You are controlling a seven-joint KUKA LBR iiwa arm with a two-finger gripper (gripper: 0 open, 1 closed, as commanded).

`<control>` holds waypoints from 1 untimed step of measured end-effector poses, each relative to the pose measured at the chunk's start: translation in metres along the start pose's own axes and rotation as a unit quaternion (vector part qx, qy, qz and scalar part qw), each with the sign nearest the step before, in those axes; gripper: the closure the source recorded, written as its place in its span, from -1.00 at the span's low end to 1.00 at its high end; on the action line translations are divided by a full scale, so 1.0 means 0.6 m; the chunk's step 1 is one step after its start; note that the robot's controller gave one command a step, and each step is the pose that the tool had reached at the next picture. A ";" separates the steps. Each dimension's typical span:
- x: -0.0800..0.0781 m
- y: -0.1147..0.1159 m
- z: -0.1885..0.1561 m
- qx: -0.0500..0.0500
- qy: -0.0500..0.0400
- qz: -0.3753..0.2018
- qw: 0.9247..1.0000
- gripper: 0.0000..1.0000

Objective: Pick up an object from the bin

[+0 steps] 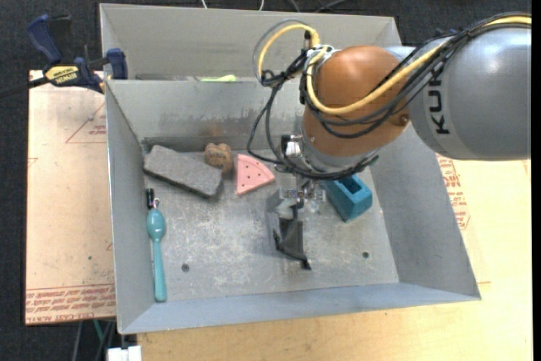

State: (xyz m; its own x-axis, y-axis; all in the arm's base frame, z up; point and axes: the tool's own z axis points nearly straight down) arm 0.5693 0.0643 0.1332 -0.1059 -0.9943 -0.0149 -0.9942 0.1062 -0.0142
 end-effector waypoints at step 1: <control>-0.013 -0.042 -0.090 0.004 -0.003 0.000 1.000 1.00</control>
Offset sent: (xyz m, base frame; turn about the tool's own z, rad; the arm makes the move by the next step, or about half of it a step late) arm 0.0224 -0.0146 -0.0632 -0.2409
